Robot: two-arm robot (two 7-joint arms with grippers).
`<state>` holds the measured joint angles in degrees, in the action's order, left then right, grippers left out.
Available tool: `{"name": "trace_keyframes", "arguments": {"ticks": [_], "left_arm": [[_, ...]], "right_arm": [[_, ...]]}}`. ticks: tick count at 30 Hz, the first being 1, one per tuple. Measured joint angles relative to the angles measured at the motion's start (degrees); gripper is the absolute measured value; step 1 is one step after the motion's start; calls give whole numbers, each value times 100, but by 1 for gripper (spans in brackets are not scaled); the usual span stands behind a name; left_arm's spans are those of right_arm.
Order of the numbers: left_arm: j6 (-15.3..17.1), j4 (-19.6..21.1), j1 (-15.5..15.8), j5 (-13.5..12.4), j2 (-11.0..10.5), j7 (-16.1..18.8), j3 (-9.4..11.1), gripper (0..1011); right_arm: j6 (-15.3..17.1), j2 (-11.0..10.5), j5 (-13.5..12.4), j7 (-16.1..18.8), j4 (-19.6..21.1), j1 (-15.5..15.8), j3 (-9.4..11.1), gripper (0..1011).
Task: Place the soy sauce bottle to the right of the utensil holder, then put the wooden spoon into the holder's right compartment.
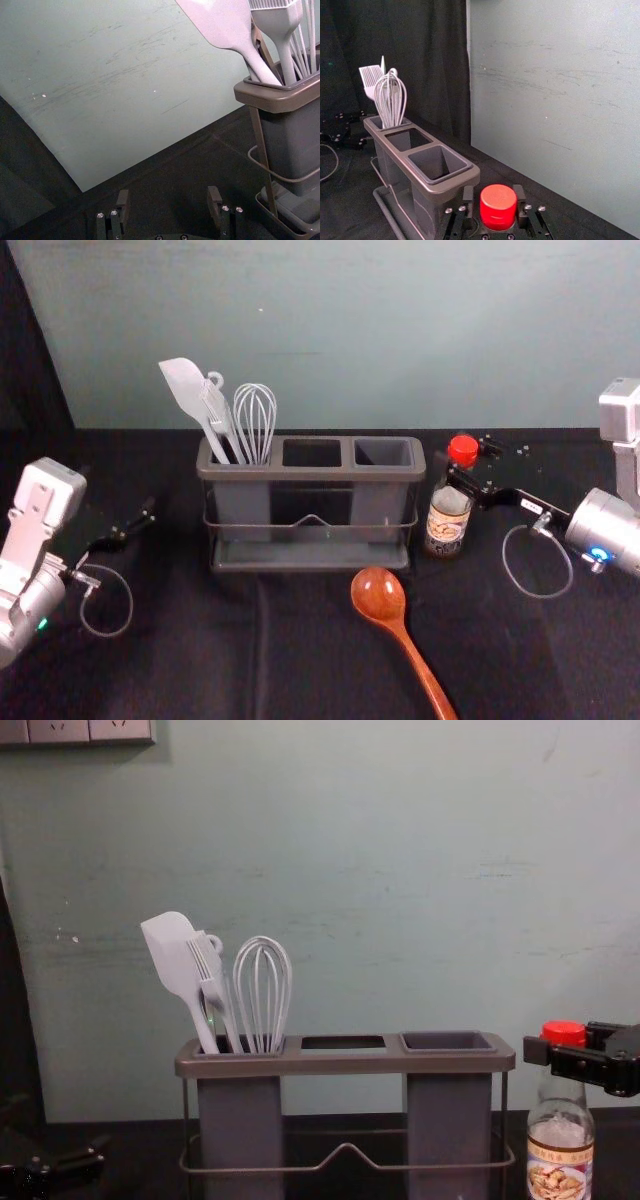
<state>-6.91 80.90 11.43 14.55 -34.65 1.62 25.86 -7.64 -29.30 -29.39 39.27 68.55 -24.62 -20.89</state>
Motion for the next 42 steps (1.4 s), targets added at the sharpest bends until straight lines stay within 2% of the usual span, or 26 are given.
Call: {"name": "trace_keyframes", "arguments": {"ticks": [5, 10, 19, 29, 33, 38, 42], "left_arm": [[0, 0, 0, 0, 0, 0, 0, 1011], [0, 0, 0, 0, 0, 0, 0, 1011], [0, 0, 0, 0, 0, 0, 0, 1011], [0, 0, 0, 0, 0, 0, 0, 1011], [0, 0, 0, 0, 0, 0, 0, 1011], [0, 0, 0, 0, 0, 0, 0, 1012], [0, 0, 0, 0, 0, 0, 0, 1012]], "right_arm": [[0, 0, 0, 0, 3, 0, 0, 599], [0, 0, 1, 0, 4, 0, 0, 783], [0, 0, 1, 0, 5, 0, -1, 1002], [32, -29, 38, -33, 56, 8, -7, 1003], [38, -146, 339, -430, 375, 128, 43, 1003], [-121, -159, 557, -647, 573, 230, 130, 1003], [-239, -158, 620, -660, 648, 272, 188, 1003]]}}
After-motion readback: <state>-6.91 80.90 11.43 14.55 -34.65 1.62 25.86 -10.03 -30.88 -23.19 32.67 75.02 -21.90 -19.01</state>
